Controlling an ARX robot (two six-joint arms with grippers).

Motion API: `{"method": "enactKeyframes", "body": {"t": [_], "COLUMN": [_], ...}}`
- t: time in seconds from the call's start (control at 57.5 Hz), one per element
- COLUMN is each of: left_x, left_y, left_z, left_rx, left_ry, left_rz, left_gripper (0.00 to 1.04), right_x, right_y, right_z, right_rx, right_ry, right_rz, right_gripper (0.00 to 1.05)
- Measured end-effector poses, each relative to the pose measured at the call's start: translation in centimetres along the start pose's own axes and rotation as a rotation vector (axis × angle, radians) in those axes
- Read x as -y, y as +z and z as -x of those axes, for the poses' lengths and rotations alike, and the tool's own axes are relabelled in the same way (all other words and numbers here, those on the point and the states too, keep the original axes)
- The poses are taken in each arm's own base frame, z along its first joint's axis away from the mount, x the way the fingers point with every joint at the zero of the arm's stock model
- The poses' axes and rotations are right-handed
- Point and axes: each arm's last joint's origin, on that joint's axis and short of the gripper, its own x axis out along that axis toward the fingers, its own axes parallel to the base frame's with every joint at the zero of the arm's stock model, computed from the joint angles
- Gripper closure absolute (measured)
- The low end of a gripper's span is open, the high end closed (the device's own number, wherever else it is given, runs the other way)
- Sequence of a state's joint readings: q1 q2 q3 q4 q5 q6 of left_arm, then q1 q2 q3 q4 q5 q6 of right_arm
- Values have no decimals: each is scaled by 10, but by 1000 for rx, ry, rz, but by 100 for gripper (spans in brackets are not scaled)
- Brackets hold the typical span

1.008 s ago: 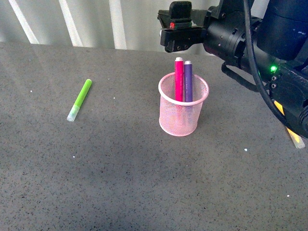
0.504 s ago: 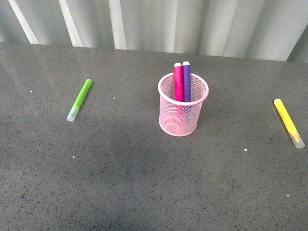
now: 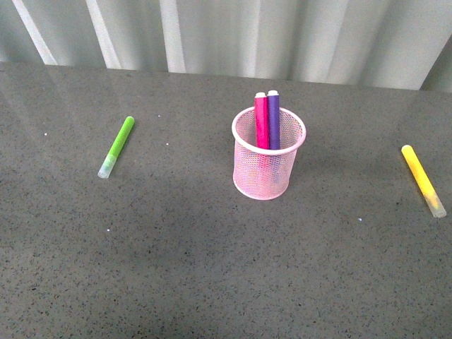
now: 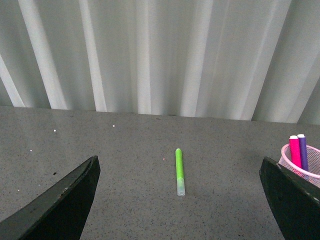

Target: Insert purple and pink pens into pink cup

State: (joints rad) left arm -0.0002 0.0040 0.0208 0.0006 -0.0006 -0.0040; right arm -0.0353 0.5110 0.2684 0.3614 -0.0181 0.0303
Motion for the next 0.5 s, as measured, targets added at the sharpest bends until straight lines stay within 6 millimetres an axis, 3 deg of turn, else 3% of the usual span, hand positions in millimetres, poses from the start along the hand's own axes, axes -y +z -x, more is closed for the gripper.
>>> {"method": "enactKeyframes", "body": {"t": [0.191, 0.452, 0.504], "left_x": [0, 0, 0], "left_y": [0, 0, 0], "left_z": [0, 0, 0], "left_rx": [0, 0, 0], "left_ry": [0, 0, 0], "left_rz": [0, 0, 0], "left_gripper": [7, 7, 7], "right_x": [-3, -2, -2], "right_y": [-37, -49, -52], "right_z": [16, 26, 27], "right_rx": [-135, -118, -122], "right_ry": [13, 13, 13], "right_rz": [21, 23, 27], "right_gripper": [49, 97, 101]}}
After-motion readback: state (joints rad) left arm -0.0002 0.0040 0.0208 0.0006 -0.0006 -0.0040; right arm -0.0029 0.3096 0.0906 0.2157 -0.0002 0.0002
